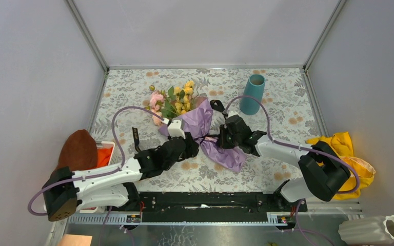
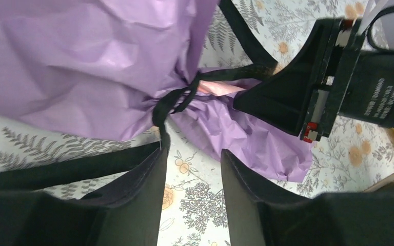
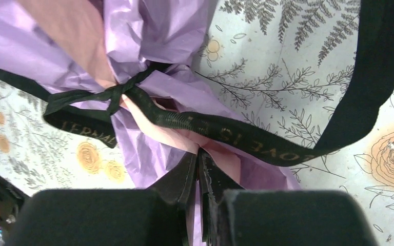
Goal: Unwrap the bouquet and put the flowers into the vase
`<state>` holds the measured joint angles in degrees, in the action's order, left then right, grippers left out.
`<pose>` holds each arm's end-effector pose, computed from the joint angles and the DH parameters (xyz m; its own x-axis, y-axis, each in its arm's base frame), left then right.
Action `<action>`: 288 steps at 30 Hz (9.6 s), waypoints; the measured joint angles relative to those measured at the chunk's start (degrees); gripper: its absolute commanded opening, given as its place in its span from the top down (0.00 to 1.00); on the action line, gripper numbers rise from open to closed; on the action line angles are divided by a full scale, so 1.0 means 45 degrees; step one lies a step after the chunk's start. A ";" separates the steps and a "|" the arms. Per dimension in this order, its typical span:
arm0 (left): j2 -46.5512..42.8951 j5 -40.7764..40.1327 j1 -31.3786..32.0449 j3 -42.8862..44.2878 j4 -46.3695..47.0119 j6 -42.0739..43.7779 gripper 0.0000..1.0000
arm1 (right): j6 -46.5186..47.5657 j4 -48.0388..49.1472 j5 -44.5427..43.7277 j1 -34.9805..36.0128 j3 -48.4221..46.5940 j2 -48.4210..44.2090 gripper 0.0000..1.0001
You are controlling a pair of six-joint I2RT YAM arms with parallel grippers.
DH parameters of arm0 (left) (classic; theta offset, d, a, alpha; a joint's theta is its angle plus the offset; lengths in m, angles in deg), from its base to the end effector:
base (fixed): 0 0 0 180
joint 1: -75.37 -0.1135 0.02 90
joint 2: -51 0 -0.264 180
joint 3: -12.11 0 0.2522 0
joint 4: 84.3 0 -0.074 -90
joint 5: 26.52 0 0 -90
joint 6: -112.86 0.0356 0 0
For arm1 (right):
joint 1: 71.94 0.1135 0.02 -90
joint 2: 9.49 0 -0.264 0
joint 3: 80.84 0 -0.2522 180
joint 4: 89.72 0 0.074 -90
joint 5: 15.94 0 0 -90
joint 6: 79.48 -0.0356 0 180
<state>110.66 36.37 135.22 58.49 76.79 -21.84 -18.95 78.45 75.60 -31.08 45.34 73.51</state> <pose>0.1253 -0.1834 0.2271 -0.5954 -0.2216 -0.7723 0.2212 0.8788 -0.4227 0.2192 0.1909 0.1807 -0.7614 -0.0083 -0.6483 -0.3386 0.8579 0.3866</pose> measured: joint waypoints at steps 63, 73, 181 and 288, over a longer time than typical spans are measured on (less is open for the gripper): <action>0.5435 0.1258 -0.1598 0.1345 0.3113 0.2127 1.00 | -0.0330 -0.0282 -0.0418 0.0044 0.0010 -0.0860 0.59; 0.3206 0.1015 -0.1753 0.0316 0.2205 0.1763 1.00 | -0.0321 0.0083 -0.0408 0.0044 -0.1064 0.2123 0.60; -0.7300 -0.3701 -0.2909 0.5542 -1.1900 -0.1069 0.76 | 0.0947 -0.3235 -0.2696 0.1161 -0.6547 0.0952 0.88; -0.6436 -0.4347 -0.2909 0.7359 -1.0190 -0.0272 0.56 | 0.0636 -0.3337 -0.5071 0.6960 -0.6664 0.5552 0.48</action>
<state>81.70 16.80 122.13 91.60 30.93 -23.07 -16.09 63.43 52.78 0.24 15.35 98.49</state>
